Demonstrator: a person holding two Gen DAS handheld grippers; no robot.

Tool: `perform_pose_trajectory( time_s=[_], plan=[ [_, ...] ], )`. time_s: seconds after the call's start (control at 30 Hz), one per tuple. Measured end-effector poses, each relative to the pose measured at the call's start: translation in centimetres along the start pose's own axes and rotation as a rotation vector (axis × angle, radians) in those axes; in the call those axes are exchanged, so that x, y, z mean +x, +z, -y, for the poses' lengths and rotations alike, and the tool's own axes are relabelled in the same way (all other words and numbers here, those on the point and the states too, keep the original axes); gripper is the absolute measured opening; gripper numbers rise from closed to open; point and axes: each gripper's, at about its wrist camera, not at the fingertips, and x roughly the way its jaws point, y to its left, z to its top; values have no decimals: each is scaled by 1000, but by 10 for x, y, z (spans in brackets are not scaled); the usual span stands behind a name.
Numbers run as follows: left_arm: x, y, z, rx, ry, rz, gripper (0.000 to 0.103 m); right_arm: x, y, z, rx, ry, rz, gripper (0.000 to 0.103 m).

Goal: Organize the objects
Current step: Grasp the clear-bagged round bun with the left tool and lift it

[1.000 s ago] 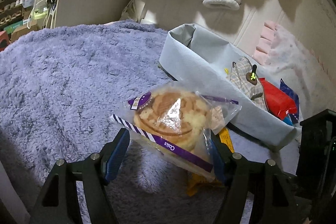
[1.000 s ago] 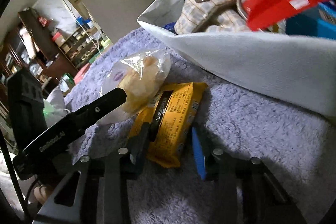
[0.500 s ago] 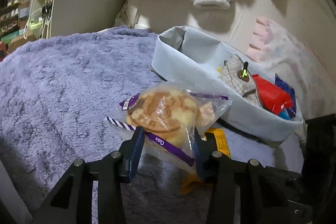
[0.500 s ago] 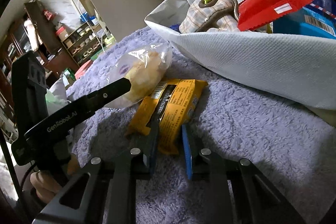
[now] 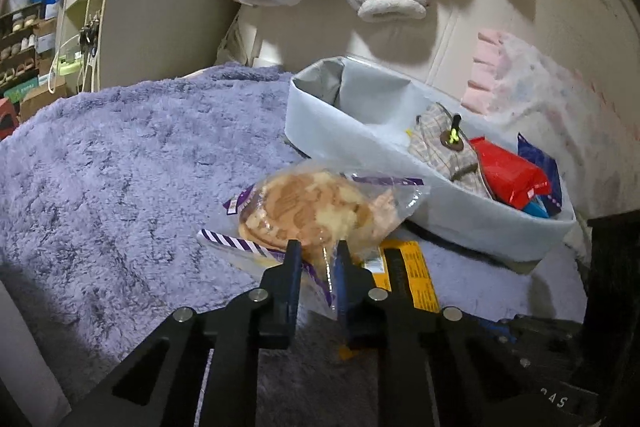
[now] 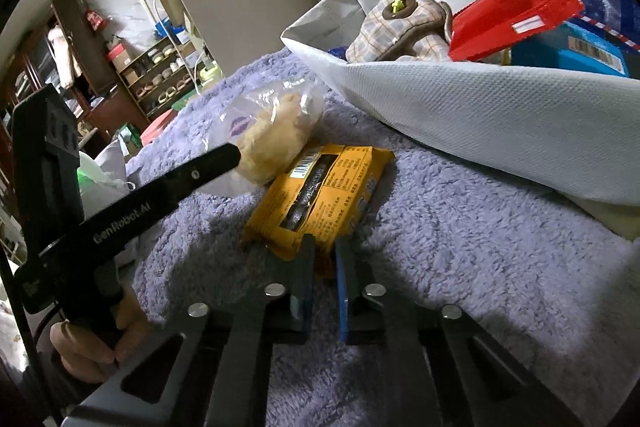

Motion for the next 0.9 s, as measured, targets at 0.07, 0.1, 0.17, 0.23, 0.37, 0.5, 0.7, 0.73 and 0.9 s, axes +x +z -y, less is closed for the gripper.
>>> perform_pose_trajectory(
  time_s=[0.07,0.1,0.17,0.23,0.37,0.5,0.7,0.73,0.9],
  plan=[
    [-2,0,0,3,1,6,13,-2,-2,1,-8,-6,0,4],
    [-2,0,-1,1,-1,5,12,-2,-2,2,-10,-7,-1,3],
    [-3,-1,-1,-6,-6,2,12,-3,-2,3,-10,-8,-3,3],
    [-4,-2,-2,-13,-15,-5,12,-7,-2,5,-12,-20,0,3],
    [-11,-9,3,-3,-36,-21,11,-21,-4,9,-29,-46,11,3],
    [-23,-19,13,25,-57,-42,11,-41,-5,11,-49,-78,15,0],
    [-45,-38,34,96,-105,-74,13,-85,-16,22,-114,-161,67,0],
    [-48,-39,35,91,-110,-68,18,-92,-18,24,-124,-143,80,4],
    [-73,-36,35,65,-45,57,50,-85,-10,21,-112,-88,50,60]
  ],
)
